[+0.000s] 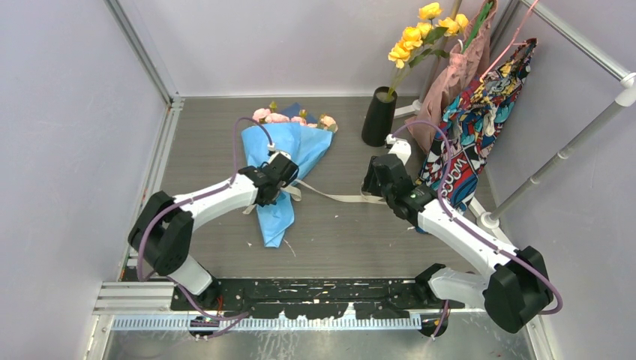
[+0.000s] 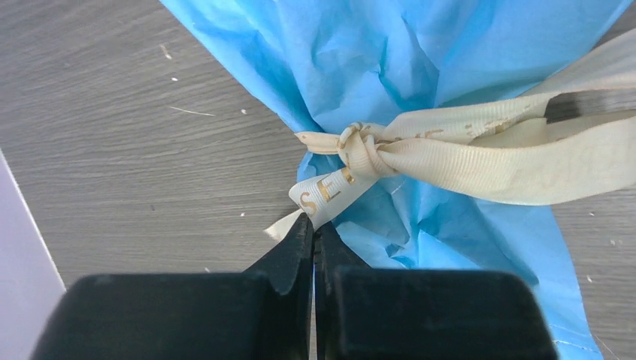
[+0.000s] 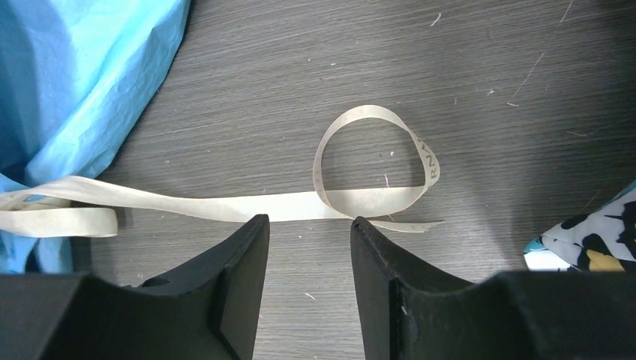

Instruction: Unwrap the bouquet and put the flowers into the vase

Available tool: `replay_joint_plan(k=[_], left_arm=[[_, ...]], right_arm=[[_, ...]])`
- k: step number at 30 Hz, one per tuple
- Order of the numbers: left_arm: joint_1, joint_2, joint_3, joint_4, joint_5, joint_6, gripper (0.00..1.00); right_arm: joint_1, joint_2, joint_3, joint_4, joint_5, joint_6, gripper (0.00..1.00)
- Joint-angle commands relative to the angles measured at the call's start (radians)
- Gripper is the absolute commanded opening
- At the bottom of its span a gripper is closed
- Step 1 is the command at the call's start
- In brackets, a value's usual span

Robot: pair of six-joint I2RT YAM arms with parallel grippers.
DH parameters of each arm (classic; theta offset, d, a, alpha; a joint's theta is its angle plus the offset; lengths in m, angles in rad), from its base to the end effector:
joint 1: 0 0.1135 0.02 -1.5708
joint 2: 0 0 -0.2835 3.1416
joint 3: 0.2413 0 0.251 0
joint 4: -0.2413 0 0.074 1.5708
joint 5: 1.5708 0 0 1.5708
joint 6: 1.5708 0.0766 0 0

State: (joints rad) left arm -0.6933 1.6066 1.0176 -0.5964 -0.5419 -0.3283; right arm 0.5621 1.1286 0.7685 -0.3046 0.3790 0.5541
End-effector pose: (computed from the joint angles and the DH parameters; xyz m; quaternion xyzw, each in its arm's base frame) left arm 0.2703 -0.1732 0.1819 0.1212 0.9393 0.1389 0.2894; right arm 0.2369 0.1157 0.2504 0.0789 0.8833 0.0840 0.4543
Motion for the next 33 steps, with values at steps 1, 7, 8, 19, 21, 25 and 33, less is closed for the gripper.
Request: replay_joint_plan(k=[1, 7, 8, 19, 21, 25, 33], left_arm=[[-0.011, -0.119, 0.073, -0.04, -0.067, 0.011, 0.0], [-0.011, -0.166, 0.085, -0.067, -0.086, 0.016, 0.33], [-0.011, -0.164, 0.086, -0.081, -0.081, 0.01, 0.48], [-0.009, -0.101, 0.08, -0.2, -0.073, -0.091, 0.79], [-0.006, -0.086, 0.075, -0.206, -0.062, -0.107, 0.77], [-0.005, -0.067, 0.069, -0.218, -0.076, -0.116, 0.75], [0.006, -0.042, 0.059, -0.223, -0.101, -0.115, 0.73]], right_arm=[[0.005, 0.016, 0.008, 0.062, -0.014, 0.015, 0.49], [0.005, 0.021, 0.006, 0.068, -0.019, 0.019, 0.49], [0.005, 0.02, 0.006, 0.067, -0.017, 0.018, 0.5], [0.005, 0.014, -0.004, 0.068, -0.015, 0.018, 0.49], [0.005, 0.017, -0.006, 0.071, -0.016, 0.018, 0.49], [0.005, 0.023, -0.012, 0.076, -0.02, 0.018, 0.49], [0.005, 0.03, -0.022, 0.084, -0.017, 0.018, 0.5]])
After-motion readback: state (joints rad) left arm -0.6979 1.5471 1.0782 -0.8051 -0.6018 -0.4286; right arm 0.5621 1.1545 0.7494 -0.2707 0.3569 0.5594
